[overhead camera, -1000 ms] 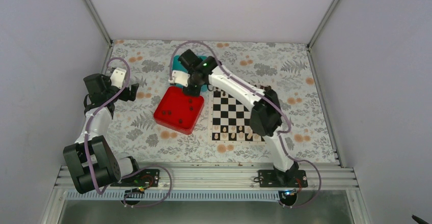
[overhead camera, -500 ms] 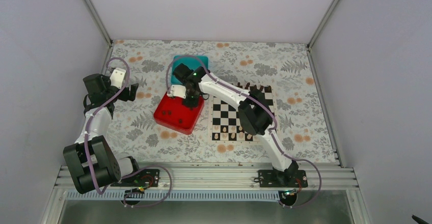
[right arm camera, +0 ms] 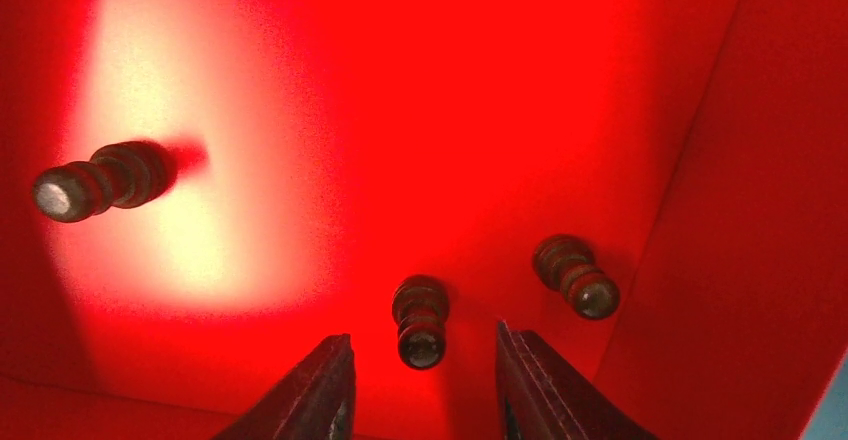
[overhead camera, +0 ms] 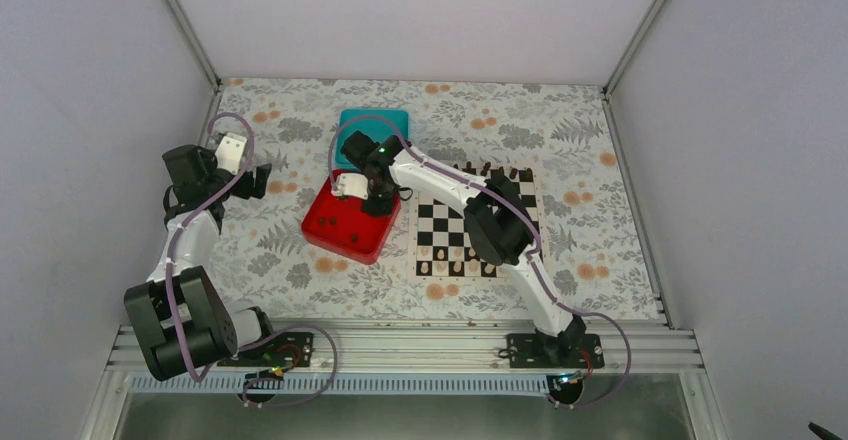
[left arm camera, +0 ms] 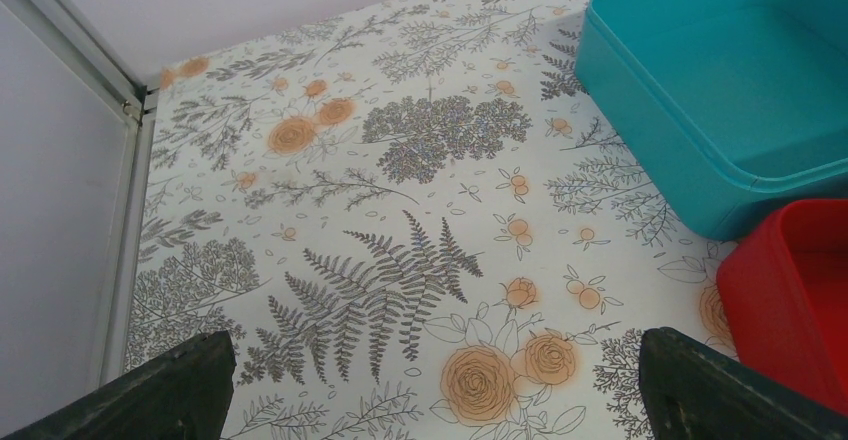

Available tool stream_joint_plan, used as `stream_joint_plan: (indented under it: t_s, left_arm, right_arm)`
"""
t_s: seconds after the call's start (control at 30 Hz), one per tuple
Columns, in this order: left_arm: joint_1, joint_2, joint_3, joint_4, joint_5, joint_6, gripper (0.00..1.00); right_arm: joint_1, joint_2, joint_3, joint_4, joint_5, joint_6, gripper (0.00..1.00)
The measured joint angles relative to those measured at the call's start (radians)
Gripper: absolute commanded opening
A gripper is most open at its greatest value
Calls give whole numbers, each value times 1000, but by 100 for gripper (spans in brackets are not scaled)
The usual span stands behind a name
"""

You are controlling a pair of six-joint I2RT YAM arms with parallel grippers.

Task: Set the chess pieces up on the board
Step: Pick up the chess piece from the storage box, then place the chess piece on the chessboard.

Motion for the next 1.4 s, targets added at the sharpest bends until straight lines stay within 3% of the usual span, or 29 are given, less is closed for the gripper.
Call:
stream_joint_plan:
  t_s: [0.3,0.6,0.97,1.23,1.4]
  left_arm:
    - [2,0,0,0,6,0,100]
    - [6,0,0,0,12,0,100]
    - [6,0,0,0,15,0,100]
    - [6,0,0,0,15,0,100]
    - [9,0,0,0,15,0,100]
  right_arm:
    - [0,33,0,4,5,0,36]
    - [0,51,0,17,10,-2,11]
    - [-1,29,5,2,10,-1,5]
    - [-37,-197,-10,-32,21,1,4]
    - [-179,-395,-159,6,20,3,4]
